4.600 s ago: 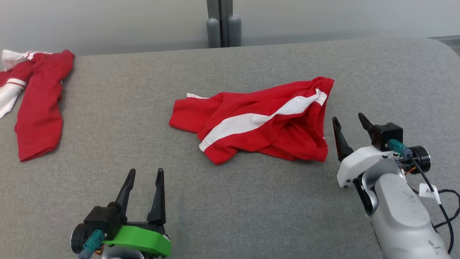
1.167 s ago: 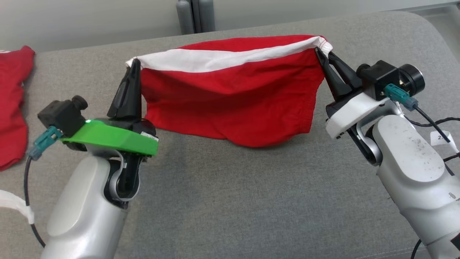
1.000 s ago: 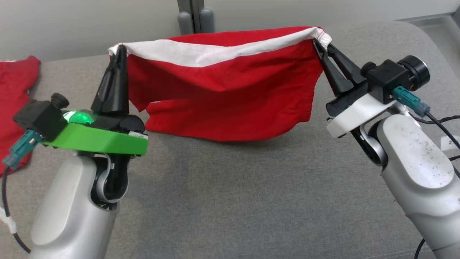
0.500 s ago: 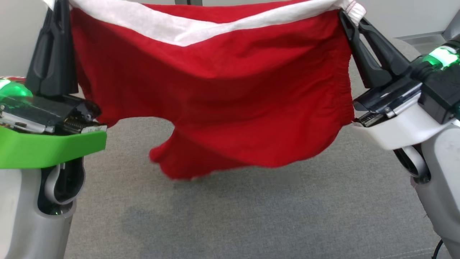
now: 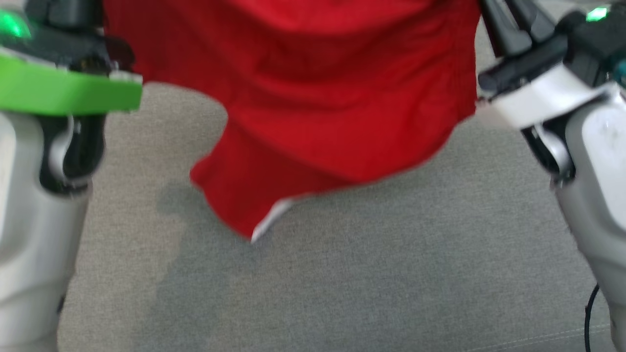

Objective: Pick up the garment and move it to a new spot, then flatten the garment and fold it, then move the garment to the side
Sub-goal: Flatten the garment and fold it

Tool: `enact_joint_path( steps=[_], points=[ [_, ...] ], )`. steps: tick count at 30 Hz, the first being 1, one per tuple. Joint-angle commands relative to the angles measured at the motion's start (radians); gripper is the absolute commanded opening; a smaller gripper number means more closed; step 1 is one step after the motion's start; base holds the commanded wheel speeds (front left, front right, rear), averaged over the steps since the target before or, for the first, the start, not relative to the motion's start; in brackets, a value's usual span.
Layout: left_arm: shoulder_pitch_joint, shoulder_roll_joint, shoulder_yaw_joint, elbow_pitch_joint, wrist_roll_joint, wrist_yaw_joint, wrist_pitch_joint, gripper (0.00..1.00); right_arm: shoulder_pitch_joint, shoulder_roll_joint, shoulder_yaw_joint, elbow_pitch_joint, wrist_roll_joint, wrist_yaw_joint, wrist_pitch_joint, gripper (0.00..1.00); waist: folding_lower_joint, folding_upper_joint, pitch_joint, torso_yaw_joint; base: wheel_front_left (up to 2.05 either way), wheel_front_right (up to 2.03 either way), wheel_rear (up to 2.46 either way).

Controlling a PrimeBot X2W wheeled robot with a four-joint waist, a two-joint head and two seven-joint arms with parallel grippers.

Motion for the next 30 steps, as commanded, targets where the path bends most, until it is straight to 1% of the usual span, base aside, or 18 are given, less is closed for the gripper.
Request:
enact_joint_path(
  steps=[1,5,9,14,17,20,23,27,30],
  points=[
    [-0.074,0.004,-0.008,0.046,0.007,-0.007,-0.011,0.0,-0.074,0.006,0.001,0.052,-0.024,-0.001,-0.033,0.0,0.0,0.0,0.099,0.005,0.0,0.0,0.0],
    [-0.248,-0.017,-0.026,0.195,0.006,-0.013,-0.039,0.0,-0.253,0.047,-0.009,0.235,-0.062,-0.001,-0.106,0.0,0.0,0.0,0.159,0.004,0.0,0.0,0.0],
    [-0.395,-0.039,-0.042,0.342,0.018,-0.015,-0.071,0.0,-0.405,0.096,-0.022,0.398,-0.112,-0.001,-0.151,0.0,0.0,0.0,0.207,0.003,0.0,0.0,0.0],
    [-0.528,-0.057,-0.063,0.484,0.05,-0.017,-0.105,0.0,-0.539,0.151,-0.074,0.545,-0.171,-0.001,-0.174,0.0,0.0,0.0,0.255,0.003,0.0,0.0,0.0],
    [-0.583,-0.06,-0.084,0.517,0.058,-0.017,-0.113,0.0,-0.583,0.179,-0.129,0.526,-0.218,-0.001,-0.174,0.0,0.0,0.0,0.294,0.006,0.0,0.0,0.0],
    [-0.586,-0.072,-0.097,0.483,0.041,-0.017,-0.112,0.0,-0.552,0.197,-0.153,0.491,-0.248,-0.001,-0.173,0.0,0.0,0.0,0.325,0.014,0.0,0.0,0.0],
    [-0.525,-0.074,-0.098,0.407,0.034,-0.017,-0.111,0.0,-0.509,0.199,-0.128,0.458,-0.263,-0.001,-0.174,0.0,0.0,0.0,0.348,0.02,0.0,0.0,0.0],
    [-0.405,-0.077,-0.046,0.283,0.033,-0.017,-0.112,0.0,-0.405,0.182,-0.081,0.405,-0.251,-0.001,-0.174,0.0,0.0,0.0,0.35,0.022,0.0,0.0,0.0],
    [-0.269,-0.083,-0.001,0.183,0.045,-0.017,-0.112,0.0,-0.315,0.163,-0.047,0.351,-0.23,-0.001,-0.174,0.0,0.0,0.0,0.343,0.022,0.0,0.0,0.0]
  ],
)
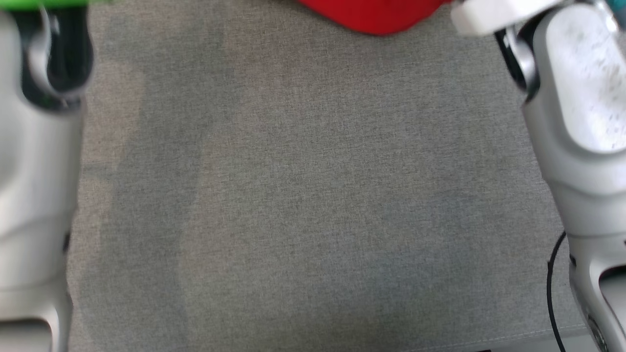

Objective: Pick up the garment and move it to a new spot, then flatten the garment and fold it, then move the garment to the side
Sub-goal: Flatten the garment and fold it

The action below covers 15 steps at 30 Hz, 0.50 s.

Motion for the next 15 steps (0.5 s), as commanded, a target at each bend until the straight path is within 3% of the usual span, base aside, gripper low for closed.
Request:
enact_joint_path(
  steps=[1,8,15],
  points=[
    [0.071,-0.003,0.012,-0.039,0.017,-0.003,0.0,0.0,0.049,-0.016,0.012,-0.027,0.01,-0.001,-0.002,0.0,-0.0001,0.0,-0.011,0.001,0.0,0.0,0.0],
    [0.363,-0.019,0.066,-0.202,0.039,-0.003,-0.001,0.0,0.262,-0.031,0.054,-0.147,0.054,-0.001,-0.002,0.0,-0.0001,0.0,-0.086,-0.002,0.0,0.0,0.0],
    [0.682,-0.048,0.116,-0.359,0.071,-0.003,-0.001,0.0,0.527,-0.018,0.067,-0.266,0.086,-0.001,-0.002,0.0,-0.0001,0.0,-0.23,0.007,0.0,0.0,0.0]
  ],
)
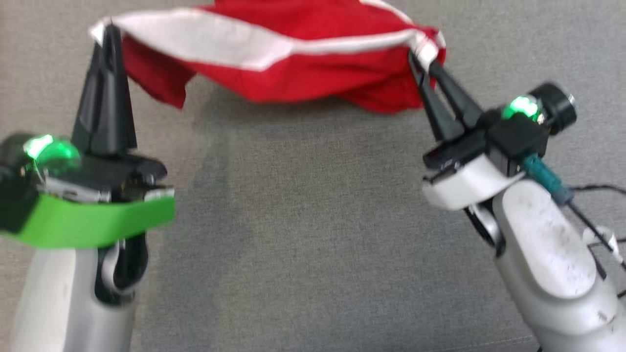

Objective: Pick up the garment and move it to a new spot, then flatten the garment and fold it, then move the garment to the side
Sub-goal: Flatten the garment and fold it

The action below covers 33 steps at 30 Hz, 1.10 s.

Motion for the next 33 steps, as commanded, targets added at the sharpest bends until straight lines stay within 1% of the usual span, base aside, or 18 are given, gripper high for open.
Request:
enact_joint_path(
  steps=[1,6,11,16,21,23,27,31,33],
  points=[
    [0.051,-0.005,0.01,-0.023,0.013,-0.003,0.0,0.0,0.046,0.001,0.0,-0.019,0.009,-0.001,-0.002,0.0,0.0,0.0,-0.088,0.004,0.0,0.0,0.0],
    [0.228,-0.021,0.029,-0.116,0.041,-0.003,0.0,0.0,0.205,0.003,0.003,-0.099,0.014,-0.001,-0.002,0.0,0.0,0.0,-0.178,0.009,0.0,0.0,0.0],
    [0.368,-0.031,0.053,-0.198,0.079,-0.003,-0.001,0.0,0.363,0.015,-0.004,-0.193,0.002,-0.001,-0.002,0.0,0.0,0.0,-0.244,0.011,0.0,0.0,0.0],
    [0.478,-0.04,0.058,-0.279,0.104,-0.003,-0.001,0.0,0.505,0.008,0.0,-0.272,-0.015,-0.001,-0.002,0.0,0.0,0.0,-0.266,0.006,0.0,0.0,0.0],
    [0.534,-0.034,0.05,-0.316,0.125,-0.003,0.0,0.0,0.587,0.012,-0.002,-0.301,-0.001,-0.001,0.0,0.0,0.0,0.0,-0.255,-0.007,0.0,0.0,0.0],
    [0.532,-0.021,0.041,-0.297,0.129,-0.003,-0.001,0.0,0.596,0.013,-0.008,-0.284,0.002,-0.001,0.002,0.0,0.0,0.0,-0.244,-0.013,0.0,0.0,0.0],
    [0.468,0.006,0.003,-0.224,0.11,-0.003,-0.001,0.0,0.575,0.037,-0.018,-0.223,0.027,-0.001,0.001,0.0,0.0,0.0,-0.215,-0.022,0.0,0.0,0.0],
    [0.347,0.045,-0.053,-0.098,0.077,-0.003,-0.001,0.0,0.538,0.059,-0.04,-0.143,0.042,-0.001,0.0,0.0,0.0,0.0,-0.175,-0.026,0.0,0.0,0.0],
    [0.255,0.066,-0.095,-0.021,0.06,-0.003,-0.001,0.0,0.516,0.075,-0.056,-0.1,0.06,-0.001,-0.001,0.0,0.0,0.0,-0.152,-0.03,0.0,0.0,0.0]
  ],
)
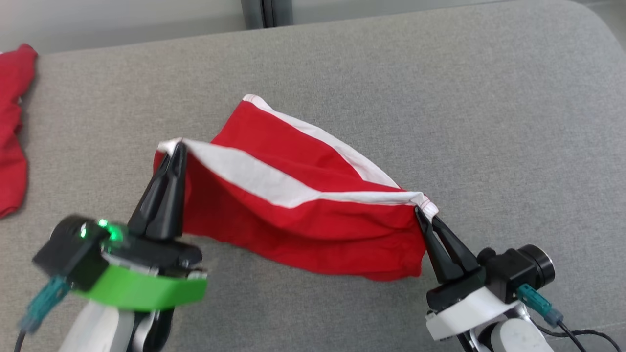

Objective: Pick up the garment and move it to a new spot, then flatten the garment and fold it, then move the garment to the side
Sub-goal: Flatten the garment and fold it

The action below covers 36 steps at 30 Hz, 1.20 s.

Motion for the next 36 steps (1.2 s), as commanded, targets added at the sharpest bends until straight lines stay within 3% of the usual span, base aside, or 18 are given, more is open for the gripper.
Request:
enact_joint_path(
  steps=[1,14,27,28,29,30,31,32,33,36],
  points=[
    [-0.062,0.016,-0.024,0.041,-0.015,-0.003,-0.001,0.0,-0.022,0.006,-0.011,0.02,0.007,-0.001,-0.001,0.0,0.0001,0.0,0.042,-0.011,0.0,0.0,0.0],
    [-0.51,0.062,-0.251,0.495,-0.049,-0.003,-0.001,0.0,-0.151,0.044,-0.036,0.162,0.092,-0.001,-0.002,0.0,0.0001,0.0,0.19,-0.08,0.0,0.0,0.0],
    [-0.721,0.034,-0.338,0.81,-0.053,-0.003,-0.001,0.0,-0.19,0.045,-0.019,0.178,0.142,-0.001,-0.001,0.0,0.0001,0.0,0.245,-0.097,0.0,0.0,0.0],
    [-0.735,0.031,-0.343,0.833,-0.055,-0.003,-0.001,0.0,-0.19,0.045,-0.017,0.179,0.138,-0.001,-0.001,0.2,0.0001,0.0,0.245,-0.097,0.0,0.0,0.0],
    [-0.744,0.029,-0.344,0.85,-0.058,-0.003,-0.001,0.0,-0.191,0.045,-0.017,0.18,0.138,-0.001,-0.001,0.32,0.0001,0.0,0.244,-0.097,0.0,0.0,0.0],
    [-0.75,0.025,-0.345,0.87,-0.062,-0.003,-0.001,0.19,-0.191,0.045,-0.014,0.178,0.135,-0.001,-0.001,0.8,0.0001,0.0,0.242,-0.096,0.0,0.0,0.0],
    [-0.754,0.022,-0.348,0.88,-0.065,-0.003,-0.001,0.39,-0.19,0.045,-0.015,0.174,0.13,-0.001,-0.001,1.0,0.0001,0.0,0.239,-0.095,0.0,0.0,0.0],
    [-0.758,0.02,-0.348,0.891,-0.068,-0.003,-0.001,0.91,-0.186,0.045,-0.016,0.17,0.123,-0.001,-0.001,1.0,0.0001,0.0,0.234,-0.093,0.0,0.0,0.0],
    [-0.76,0.019,-0.349,0.899,-0.074,-0.003,-0.001,1.0,-0.181,0.044,-0.018,0.167,0.118,-0.001,-0.001,1.0,0.0001,0.0,0.23,-0.091,0.0,0.0,0.0],
    [-0.748,0.019,-0.351,0.908,-0.09,-0.003,-0.001,1.0,-0.163,0.044,-0.024,0.154,0.086,-0.001,-0.001,1.0,0.0001,0.0,0.21,-0.085,0.0,0.0,0.0]
  ],
)
